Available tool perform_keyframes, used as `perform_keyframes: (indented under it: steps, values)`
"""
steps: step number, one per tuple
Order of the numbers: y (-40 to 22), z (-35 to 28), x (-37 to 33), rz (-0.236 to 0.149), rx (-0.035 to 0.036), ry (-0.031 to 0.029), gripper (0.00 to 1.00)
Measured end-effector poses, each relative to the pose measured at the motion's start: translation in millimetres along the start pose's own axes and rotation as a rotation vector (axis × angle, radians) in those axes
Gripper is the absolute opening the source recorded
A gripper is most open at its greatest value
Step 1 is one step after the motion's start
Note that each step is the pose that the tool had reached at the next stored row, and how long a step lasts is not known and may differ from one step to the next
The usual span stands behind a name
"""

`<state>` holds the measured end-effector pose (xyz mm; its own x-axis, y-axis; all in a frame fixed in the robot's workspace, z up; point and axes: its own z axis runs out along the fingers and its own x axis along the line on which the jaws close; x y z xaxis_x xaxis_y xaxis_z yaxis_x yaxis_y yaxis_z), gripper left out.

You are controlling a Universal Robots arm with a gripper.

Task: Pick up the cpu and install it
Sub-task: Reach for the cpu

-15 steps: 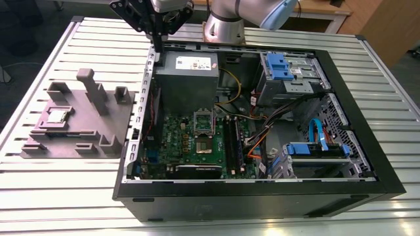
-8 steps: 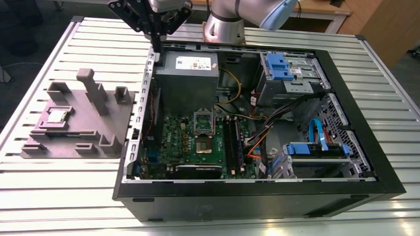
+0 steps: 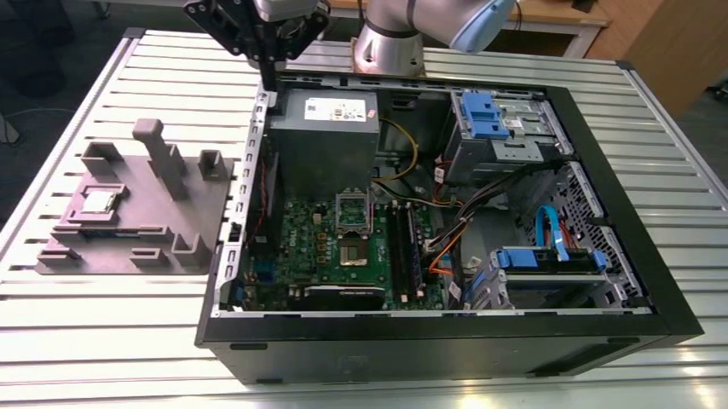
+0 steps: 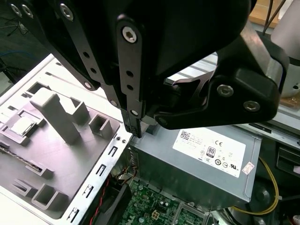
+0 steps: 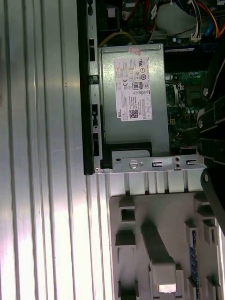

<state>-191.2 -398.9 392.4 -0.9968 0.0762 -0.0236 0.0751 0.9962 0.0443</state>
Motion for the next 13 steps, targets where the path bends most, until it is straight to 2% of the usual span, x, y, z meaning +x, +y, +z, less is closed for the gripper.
perform_keyframes:
  steps: [13]
  values:
    - [-0.3,0.0,4.1,0.000,0.0000,0.0001,0.10]
